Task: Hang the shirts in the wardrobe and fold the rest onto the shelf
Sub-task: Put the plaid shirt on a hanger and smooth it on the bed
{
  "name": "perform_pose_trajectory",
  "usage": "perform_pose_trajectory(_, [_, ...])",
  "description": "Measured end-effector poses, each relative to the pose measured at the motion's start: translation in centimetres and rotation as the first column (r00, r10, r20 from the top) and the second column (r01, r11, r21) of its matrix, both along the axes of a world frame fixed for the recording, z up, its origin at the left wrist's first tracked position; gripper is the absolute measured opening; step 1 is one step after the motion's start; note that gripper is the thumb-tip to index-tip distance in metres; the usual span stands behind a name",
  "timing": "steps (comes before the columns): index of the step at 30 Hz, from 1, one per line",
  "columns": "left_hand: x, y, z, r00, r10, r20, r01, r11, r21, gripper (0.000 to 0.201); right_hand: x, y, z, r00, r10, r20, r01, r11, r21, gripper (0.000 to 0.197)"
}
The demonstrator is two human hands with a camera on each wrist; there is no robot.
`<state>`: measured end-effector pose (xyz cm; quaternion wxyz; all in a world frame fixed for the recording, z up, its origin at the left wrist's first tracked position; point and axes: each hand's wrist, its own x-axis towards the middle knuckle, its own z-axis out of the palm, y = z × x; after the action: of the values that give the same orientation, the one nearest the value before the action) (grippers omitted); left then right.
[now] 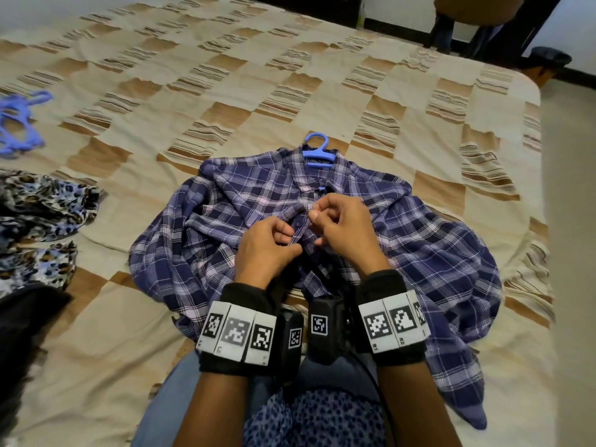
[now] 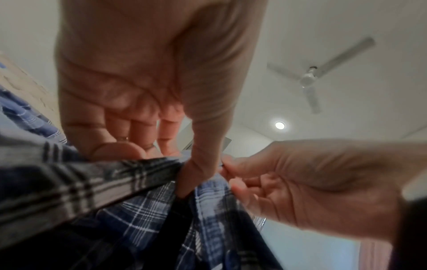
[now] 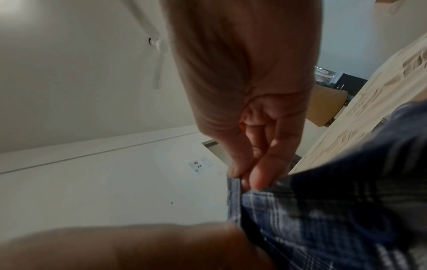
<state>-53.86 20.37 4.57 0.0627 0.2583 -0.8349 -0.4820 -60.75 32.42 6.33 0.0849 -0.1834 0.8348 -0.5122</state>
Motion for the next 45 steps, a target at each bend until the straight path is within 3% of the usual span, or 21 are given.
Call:
perform_pose_trajectory(4, [0.4, 0.0, 0.3, 0.999, 0.010, -0.047, -0.012, 0.999, -0.046, 0.014, 0.0, 0.1, 0.1, 0.997, 0.058, 0.058, -0.060, 0.998, 0.031, 0.007])
perform_pose_trajectory(6, [0.4, -0.1, 0.0, 0.998, 0.036, -0.051, -0.039, 0.997, -0.068, 0.009, -0.4, 0.8, 0.4, 0.981, 0.116, 0.155, -0.133, 0.986, 0.105, 0.019])
perform_pose_trajectory(9, [0.5, -0.2, 0.0, 0.996, 0.069, -0.058, -0.073, 0.994, -0.077, 0.008, -0.9, 2.1, 1.0, 0.939, 0.141, 0.312, -0.264, 0.880, 0.395, 0.033])
perform_pose_trajectory(11, [0.9, 0.2, 0.4, 0.997, 0.066, -0.038, -0.069, 0.992, -0.110, 0.009, -0.7, 2.8, 0.9, 0.950, 0.121, 0.287, -0.268, 0.789, 0.552, 0.015])
perform_pose_trajectory(12, [1.0, 0.4, 0.8, 0.998, 0.056, -0.005, -0.056, 0.986, -0.155, 0.009, -0.8, 3.1, 1.0, 0.966, 0.107, 0.237, -0.228, 0.786, 0.574, 0.008])
perform_pose_trajectory(13, [1.1, 0.6, 0.7, 0.997, 0.050, 0.053, -0.038, 0.977, -0.209, 0.008, -0.7, 3.4, 0.8, 0.980, 0.077, 0.182, -0.168, 0.806, 0.567, 0.014])
perform_pose_trajectory(16, [0.9, 1.1, 2.7, 0.986, 0.029, 0.165, 0.031, 0.936, -0.350, 0.006, -1.9, 5.4, 3.0, 0.995, -0.089, -0.048, 0.101, 0.917, 0.387, 0.030])
perform_pose_trajectory(19, [-1.2, 0.6, 7.2, 0.999, 0.026, 0.033, -0.010, 0.910, -0.414, 0.009, -4.0, 7.5, 7.6, 0.922, -0.251, -0.295, 0.306, 0.939, 0.156, 0.025])
perform_pose_trajectory(23, [-4.5, -0.6, 14.6, 0.916, -0.002, -0.402, -0.174, 0.899, -0.402, 0.014, -5.7, 8.1, 15.0, 0.766, -0.369, -0.526, 0.341, 0.927, -0.154, 0.020])
perform_pose_trajectory(24, [-4.6, -0.7, 15.0, 0.913, -0.041, -0.406, -0.155, 0.885, -0.439, 0.011, -5.5, 7.8, 16.1, 0.726, -0.385, -0.569, 0.335, 0.922, -0.196, 0.018])
perform_pose_trajectory(26, [-3.9, -0.4, 13.5, 0.956, -0.109, -0.273, -0.015, 0.909, -0.416, 0.010, -4.9, 7.2, 16.3, 0.668, -0.372, -0.645, 0.315, 0.926, -0.209, 0.013])
perform_pose_trajectory(27, [-3.4, -0.4, 11.9, 0.974, -0.149, -0.173, 0.081, 0.933, -0.352, 0.017, -4.6, 6.8, 15.1, 0.687, -0.305, -0.660, 0.284, 0.948, -0.143, 0.010])
perform_pose_trajectory(29, [-2.7, -0.6, 8.9, 0.973, -0.231, 0.014, 0.224, 0.928, -0.298, 0.035, -4.3, 6.5, 10.5, 0.827, 0.003, -0.562, 0.125, 0.974, 0.189, 0.007])
perform_pose_trajectory(31, [-3.1, -1.6, 7.7, 0.954, -0.273, 0.124, 0.299, 0.892, -0.338, 0.044, -4.4, 6.9, 6.1, 0.930, 0.272, -0.247, -0.106, 0.842, 0.530, 0.007])
perform_pose_trajectory(32, [-3.3, -2.4, 8.0, 0.948, -0.285, 0.141, 0.317, 0.881, -0.351, 0.041, -4.5, 7.4, 4.7, 0.945, 0.285, -0.158, -0.151, 0.813, 0.562, 0.006])
perform_pose_trajectory(36, [-3.5, -7.0, 11.0, 0.914, -0.364, 0.180, 0.405, 0.845, -0.348, 0.012, -5.0, 7.4, 4.2, 0.987, 0.107, -0.121, -0.074, 0.967, 0.245, 0.005])
perform_pose_trajectory(39, [-2.7, -11.3, 14.5, 0.892, -0.388, 0.232, 0.450, 0.810, -0.376, 0.010, -4.6, 5.8, 6.4, 0.988, 0.153, -0.007, -0.153, 0.987, -0.042, 0.027])
perform_pose_trajectory(43, [-2.3, -15.4, 21.2, 0.912, -0.334, 0.236, 0.409, 0.750, -0.520, 0.010, -4.3, 2.4, 10.6, 0.957, 0.253, -0.141, -0.266, 0.961, -0.079, 0.035])
perform_pose_trajectory(45, [-1.7, -15.2, 24.0, 0.930, -0.313, 0.191, 0.363, 0.718, -0.594, 0.009, -3.9, 0.7, 12.3, 0.951, 0.174, -0.254, -0.205, 0.974, -0.099, 0.036])
